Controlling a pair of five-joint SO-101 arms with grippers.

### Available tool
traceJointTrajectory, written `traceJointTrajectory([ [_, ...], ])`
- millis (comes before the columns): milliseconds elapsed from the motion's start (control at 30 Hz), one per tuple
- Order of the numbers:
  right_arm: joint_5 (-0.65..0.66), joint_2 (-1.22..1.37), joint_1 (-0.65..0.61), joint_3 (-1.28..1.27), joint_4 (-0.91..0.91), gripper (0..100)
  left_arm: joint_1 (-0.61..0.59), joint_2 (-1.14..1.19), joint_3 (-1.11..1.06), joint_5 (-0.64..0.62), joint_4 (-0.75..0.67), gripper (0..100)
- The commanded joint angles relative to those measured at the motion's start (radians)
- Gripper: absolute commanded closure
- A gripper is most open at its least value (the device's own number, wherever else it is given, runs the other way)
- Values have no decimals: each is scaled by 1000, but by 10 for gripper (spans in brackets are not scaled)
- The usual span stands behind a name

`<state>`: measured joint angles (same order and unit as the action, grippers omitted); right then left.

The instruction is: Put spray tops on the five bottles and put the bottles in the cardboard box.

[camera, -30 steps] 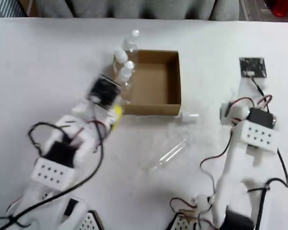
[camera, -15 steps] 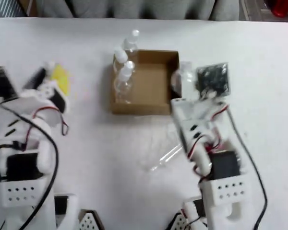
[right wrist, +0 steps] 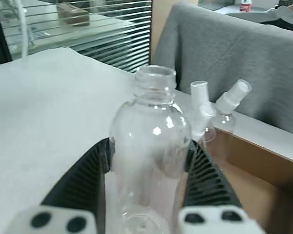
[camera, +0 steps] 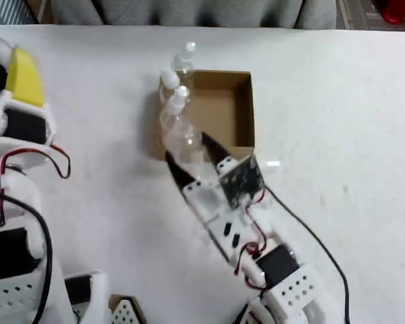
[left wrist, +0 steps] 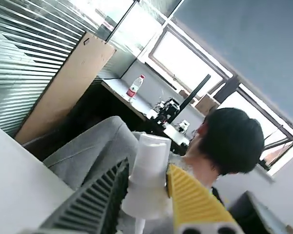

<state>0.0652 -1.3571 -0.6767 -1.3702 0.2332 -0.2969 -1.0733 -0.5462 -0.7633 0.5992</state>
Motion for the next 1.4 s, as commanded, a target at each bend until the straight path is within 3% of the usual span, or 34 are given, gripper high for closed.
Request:
traceJointTrajectory([
  [0, -11, -90, -64, -64, -54, 983, 76, -22, 81, -44, -41, 977],
  [267, -3, -263, -130, -192, -56, 983, 283, -25, 130, 137, -41, 977],
  [467, -9, -278, -131, -196, -38, 983, 383, -36, 132, 161, -34, 977],
  [767, -11, -283, -133, -207, -21, 983, 390, -225, 8, 169, -57, 977],
  [1033, -5, -285, -189, -222, -19, 983, 394, -226, -207, 167, -390, 979],
  [1200, -6, -286, -174, -222, -19, 983, 395, -232, -311, 239, -433, 979],
  [1367, -9, -286, -174, -222, -19, 983, 394, -234, -339, 207, -439, 979],
])
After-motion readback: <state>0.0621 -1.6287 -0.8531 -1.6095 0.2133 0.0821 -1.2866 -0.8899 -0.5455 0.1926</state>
